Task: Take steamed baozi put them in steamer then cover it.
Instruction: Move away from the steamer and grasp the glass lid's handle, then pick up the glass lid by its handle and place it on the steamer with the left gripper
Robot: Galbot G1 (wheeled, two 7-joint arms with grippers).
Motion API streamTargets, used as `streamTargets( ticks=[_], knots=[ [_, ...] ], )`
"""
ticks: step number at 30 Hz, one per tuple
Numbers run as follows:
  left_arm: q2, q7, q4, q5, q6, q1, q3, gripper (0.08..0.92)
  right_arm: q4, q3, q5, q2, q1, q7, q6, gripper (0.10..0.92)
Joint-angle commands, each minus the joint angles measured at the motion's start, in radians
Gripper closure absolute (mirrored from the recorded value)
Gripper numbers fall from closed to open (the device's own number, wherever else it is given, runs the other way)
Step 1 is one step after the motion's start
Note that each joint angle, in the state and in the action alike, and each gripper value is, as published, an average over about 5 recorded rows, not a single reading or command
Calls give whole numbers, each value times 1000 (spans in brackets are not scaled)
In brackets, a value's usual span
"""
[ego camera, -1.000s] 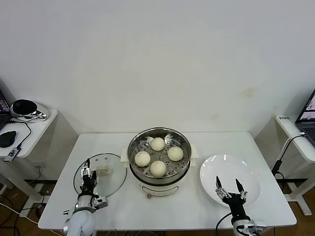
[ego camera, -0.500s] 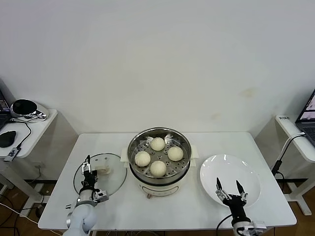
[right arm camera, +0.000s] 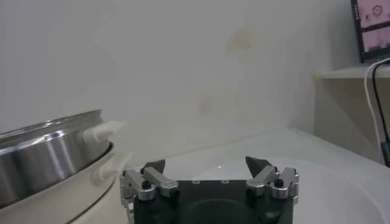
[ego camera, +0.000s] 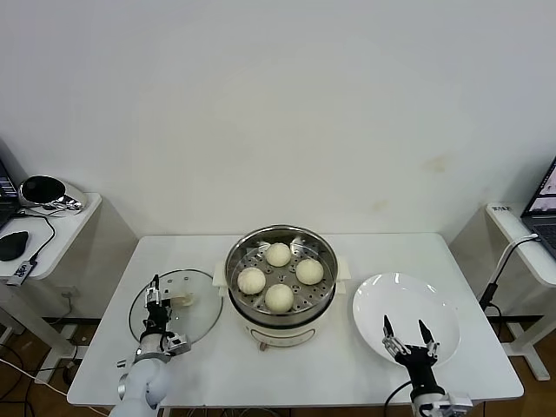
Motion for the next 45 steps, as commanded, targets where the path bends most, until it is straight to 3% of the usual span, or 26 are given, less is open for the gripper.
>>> streamTargets(
  ticks=[1,14,19,26,29,36,45],
  knots=[
    [8,1,30,-11,-11,-4,-1,328,5,-1,-3,2,-7,0,2,203],
    [42,18,18,-25,-16,-15,2,700,27,-5,-30,24,-22,2,4,203],
    [54,54,-80,-35,20,26,-6,830,34,-12,-34,25,-21,2,2,203],
    [61,195,-395,-159,189,142,-25,850,45,-25,-28,21,-13,4,0,203],
    [64,207,-501,-173,231,180,-33,850,44,-25,-28,18,-7,13,-11,203],
    [94,223,-632,-48,425,220,-43,850,60,-13,-14,-11,-6,24,-56,203],
    [129,363,-761,54,570,195,-45,850,54,21,-19,-35,-1,41,-78,203]
  ],
)
